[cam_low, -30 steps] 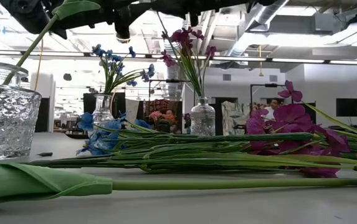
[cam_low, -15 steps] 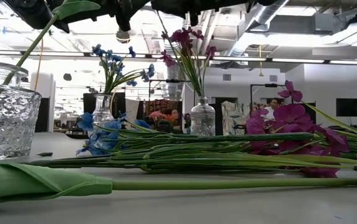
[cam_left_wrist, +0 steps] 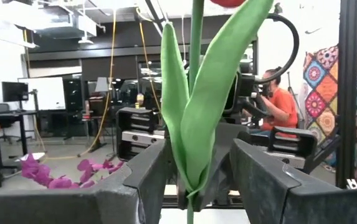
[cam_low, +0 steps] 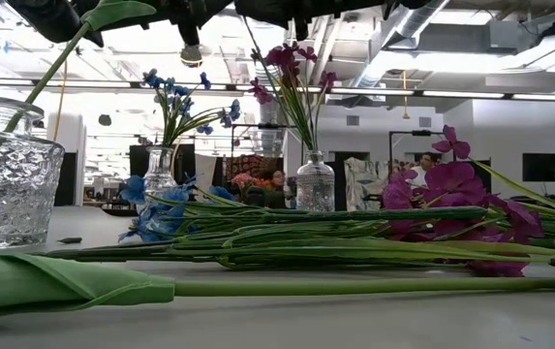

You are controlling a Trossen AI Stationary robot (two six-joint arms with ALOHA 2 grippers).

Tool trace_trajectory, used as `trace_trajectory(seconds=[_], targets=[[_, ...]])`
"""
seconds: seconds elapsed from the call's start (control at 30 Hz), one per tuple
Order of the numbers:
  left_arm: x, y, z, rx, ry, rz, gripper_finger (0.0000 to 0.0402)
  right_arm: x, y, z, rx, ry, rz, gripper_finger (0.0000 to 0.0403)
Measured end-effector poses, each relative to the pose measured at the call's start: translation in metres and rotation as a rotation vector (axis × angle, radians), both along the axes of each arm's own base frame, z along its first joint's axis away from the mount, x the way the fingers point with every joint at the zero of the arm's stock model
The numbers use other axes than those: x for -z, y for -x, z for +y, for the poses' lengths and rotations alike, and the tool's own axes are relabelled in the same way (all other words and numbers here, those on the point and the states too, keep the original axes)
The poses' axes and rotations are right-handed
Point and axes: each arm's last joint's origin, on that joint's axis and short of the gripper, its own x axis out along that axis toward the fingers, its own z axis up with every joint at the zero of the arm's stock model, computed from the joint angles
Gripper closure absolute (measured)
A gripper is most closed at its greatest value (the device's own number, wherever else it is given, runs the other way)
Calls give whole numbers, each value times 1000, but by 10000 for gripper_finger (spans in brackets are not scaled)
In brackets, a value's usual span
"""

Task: Sort flowers into vase by color
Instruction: Put the top red flower into the bottom transparent vase

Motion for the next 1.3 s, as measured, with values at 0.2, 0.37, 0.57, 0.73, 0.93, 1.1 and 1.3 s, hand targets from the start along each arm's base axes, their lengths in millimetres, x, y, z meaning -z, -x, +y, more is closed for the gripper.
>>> trace_trajectory(seconds=[0.2, 0.37, 0.57, 0.73, 0.93, 1.1, 1.3], targets=[[2, -1, -1, -24, 15, 17, 282, 0, 0, 0, 0, 0, 0, 367], [4, -1, -1, -23, 23, 35, 323, 0, 0, 0, 0, 0, 0, 367], [4, -1, -1, -23, 25, 41, 357, 0, 0, 0, 0, 0, 1, 367], [4, -1, -1, -23, 25, 41, 380, 0, 0, 0, 0, -1, 1, 367], [4, -1, -1, -24, 24, 41, 399, 0, 0, 0, 0, -1, 1, 360], [4, -1, -1, -23, 24, 41, 398, 0, 0, 0, 0, -1, 1, 346], [4, -1, -1, -21, 33, 40, 398, 0, 0, 0, -1, -1, 1, 311]])
